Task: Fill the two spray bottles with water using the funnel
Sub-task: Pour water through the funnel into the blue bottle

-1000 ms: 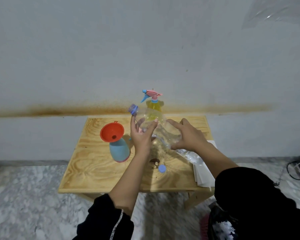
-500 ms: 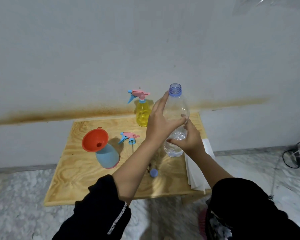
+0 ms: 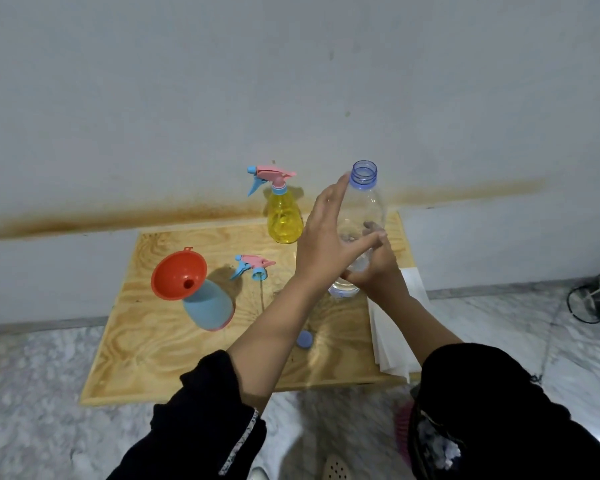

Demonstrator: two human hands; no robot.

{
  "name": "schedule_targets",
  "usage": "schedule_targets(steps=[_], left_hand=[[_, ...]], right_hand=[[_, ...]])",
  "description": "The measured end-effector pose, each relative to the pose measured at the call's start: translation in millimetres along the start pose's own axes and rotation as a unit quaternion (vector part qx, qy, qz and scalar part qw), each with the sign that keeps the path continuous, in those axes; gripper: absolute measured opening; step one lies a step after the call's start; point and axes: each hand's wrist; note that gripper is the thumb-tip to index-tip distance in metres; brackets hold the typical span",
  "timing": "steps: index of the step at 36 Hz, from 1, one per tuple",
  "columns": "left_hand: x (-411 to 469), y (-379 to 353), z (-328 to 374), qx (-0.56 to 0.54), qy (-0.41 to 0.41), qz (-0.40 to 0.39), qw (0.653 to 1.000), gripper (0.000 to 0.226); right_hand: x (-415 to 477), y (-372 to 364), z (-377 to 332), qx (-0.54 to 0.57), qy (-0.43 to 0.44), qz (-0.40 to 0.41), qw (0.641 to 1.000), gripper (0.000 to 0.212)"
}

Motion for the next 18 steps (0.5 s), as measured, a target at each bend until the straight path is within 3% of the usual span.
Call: schedule_targets(steps=[8,18], left_hand=[[0,9,1,-0.008,-0.016,-0.065,0.998,0.091],[2,13,5,0.116,-0.044,-0.089,0.988,0.099]], right_hand=[[-3,0,-3,-0.013,-0.019,-0.009,1.0,0.102],[-11,13,-11,-0.04,-0.073,-0.05,0.995,0.076]])
Point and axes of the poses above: each hand's wrist, its own x-axis towards the middle knuckle, its own y-axis out of the back of the hand, z = x × y, and after that the axes turned 5 degrees about z, right-handed
